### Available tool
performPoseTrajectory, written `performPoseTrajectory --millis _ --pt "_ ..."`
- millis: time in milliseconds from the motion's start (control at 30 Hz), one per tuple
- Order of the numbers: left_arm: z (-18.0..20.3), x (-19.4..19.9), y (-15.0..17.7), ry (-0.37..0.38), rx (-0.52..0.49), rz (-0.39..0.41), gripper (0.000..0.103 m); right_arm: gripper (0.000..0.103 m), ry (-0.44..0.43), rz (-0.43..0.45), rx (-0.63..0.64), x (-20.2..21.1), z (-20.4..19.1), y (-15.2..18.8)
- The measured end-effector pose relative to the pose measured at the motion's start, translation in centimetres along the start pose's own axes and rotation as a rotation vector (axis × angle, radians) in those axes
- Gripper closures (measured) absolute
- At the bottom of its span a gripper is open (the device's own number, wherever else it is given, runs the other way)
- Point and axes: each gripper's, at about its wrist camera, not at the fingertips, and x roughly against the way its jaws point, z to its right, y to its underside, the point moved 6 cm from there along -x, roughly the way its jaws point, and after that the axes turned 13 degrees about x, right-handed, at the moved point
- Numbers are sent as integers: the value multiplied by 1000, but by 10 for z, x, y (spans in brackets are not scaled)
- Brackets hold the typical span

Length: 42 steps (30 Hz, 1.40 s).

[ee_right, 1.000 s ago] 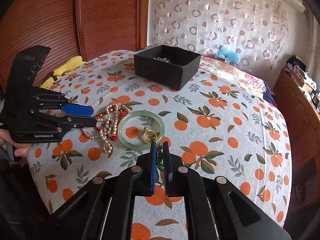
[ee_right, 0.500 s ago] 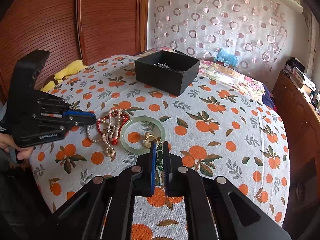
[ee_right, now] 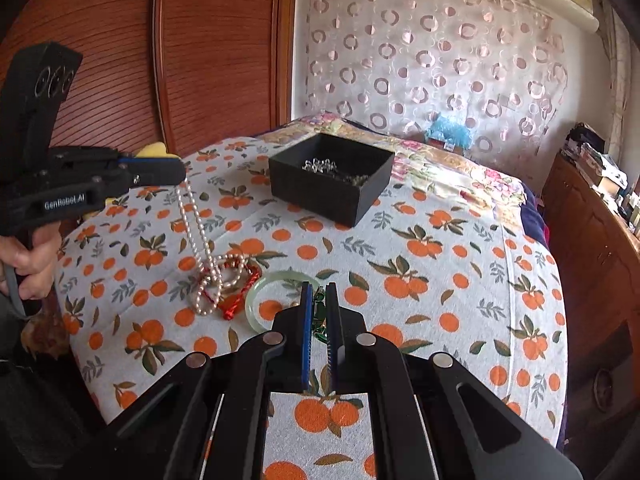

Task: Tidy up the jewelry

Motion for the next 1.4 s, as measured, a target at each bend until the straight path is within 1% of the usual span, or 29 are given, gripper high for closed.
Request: performPoseTrajectory --millis 300,500,900,1067,1200,1400 --pt "2 20 -44 -9 -15 89 99 96 12 38 -4 6 7 -21" --pt "1 23 -67 -13 -12 117 99 96 8 53 -13 3 12 -33" --pt "4 12 -115 -34 -20 159 99 96 -19 72 -60 -26 40 -74" --pt "-1 4 -137 -66 -24 182 99 96 -9 84 -54 -38 50 -95" --pt "-9 -5 -154 -81 -7 187 99 96 -12 92 -70 -46 60 -104" --pt "-13 -15 -179 -93 4 200 99 96 -4 81 -73 -56 69 -111"
